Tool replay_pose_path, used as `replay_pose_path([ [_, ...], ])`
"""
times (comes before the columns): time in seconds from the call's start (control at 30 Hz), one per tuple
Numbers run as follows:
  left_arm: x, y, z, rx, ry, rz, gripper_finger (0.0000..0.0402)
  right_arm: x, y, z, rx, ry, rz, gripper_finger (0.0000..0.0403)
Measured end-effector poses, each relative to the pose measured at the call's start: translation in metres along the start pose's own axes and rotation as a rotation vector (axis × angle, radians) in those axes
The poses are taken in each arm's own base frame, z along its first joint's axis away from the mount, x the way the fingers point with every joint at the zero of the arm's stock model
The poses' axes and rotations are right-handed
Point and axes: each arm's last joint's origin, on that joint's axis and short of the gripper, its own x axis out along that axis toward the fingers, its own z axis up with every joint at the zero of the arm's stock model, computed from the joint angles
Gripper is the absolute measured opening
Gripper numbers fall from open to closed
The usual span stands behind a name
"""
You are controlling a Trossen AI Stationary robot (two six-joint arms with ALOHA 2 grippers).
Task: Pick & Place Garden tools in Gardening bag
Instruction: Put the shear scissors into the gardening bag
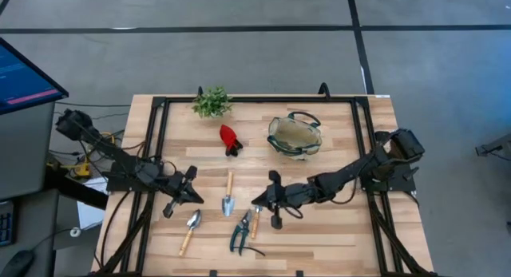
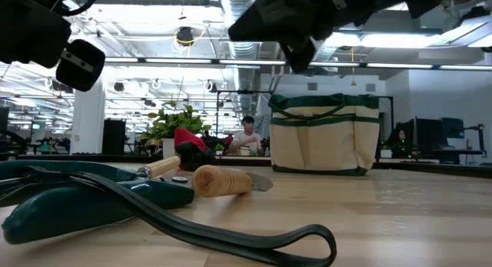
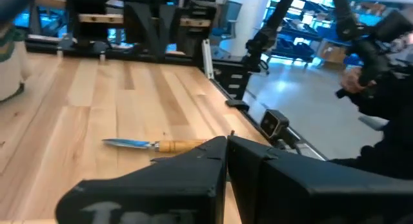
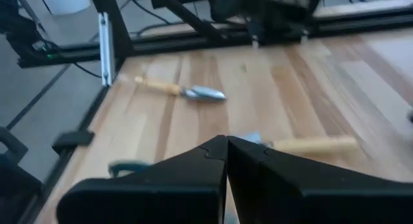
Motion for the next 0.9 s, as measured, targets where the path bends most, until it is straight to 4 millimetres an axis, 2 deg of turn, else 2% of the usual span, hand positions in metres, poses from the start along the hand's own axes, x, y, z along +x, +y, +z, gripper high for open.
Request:
replay_pose_path([
  [0.17,0.012,-0.007,0.004,-0.004,0.049,-0.003,0.0002,0.017,0.008,0.012,-0.053,0.024,0.009,0.0000],
  [0.3,0.032,-0.016,0.013,0.004,0.086,-0.009,0.0002,0.017,0.010,0.020,-0.073,0.074,-0.017,0.0000],
  [0.43,0.056,-0.023,0.017,0.021,0.142,0.000,0.0002,0.010,0.006,0.018,-0.101,0.153,-0.064,0.0000],
  [0.57,0.072,-0.023,0.004,0.014,0.251,0.027,0.0002,0.006,0.008,0.012,-0.079,0.226,-0.066,0.0000],
  [0.73,0.082,-0.023,-0.015,-0.128,0.367,0.009,0.0002,0.004,0.017,0.009,-0.058,0.234,-0.040,0.0000],
  [0.9,0.097,-0.027,-0.020,-0.235,0.417,-0.020,0.0002,0.002,0.022,0.008,-0.070,0.221,-0.060,0.0000],
])
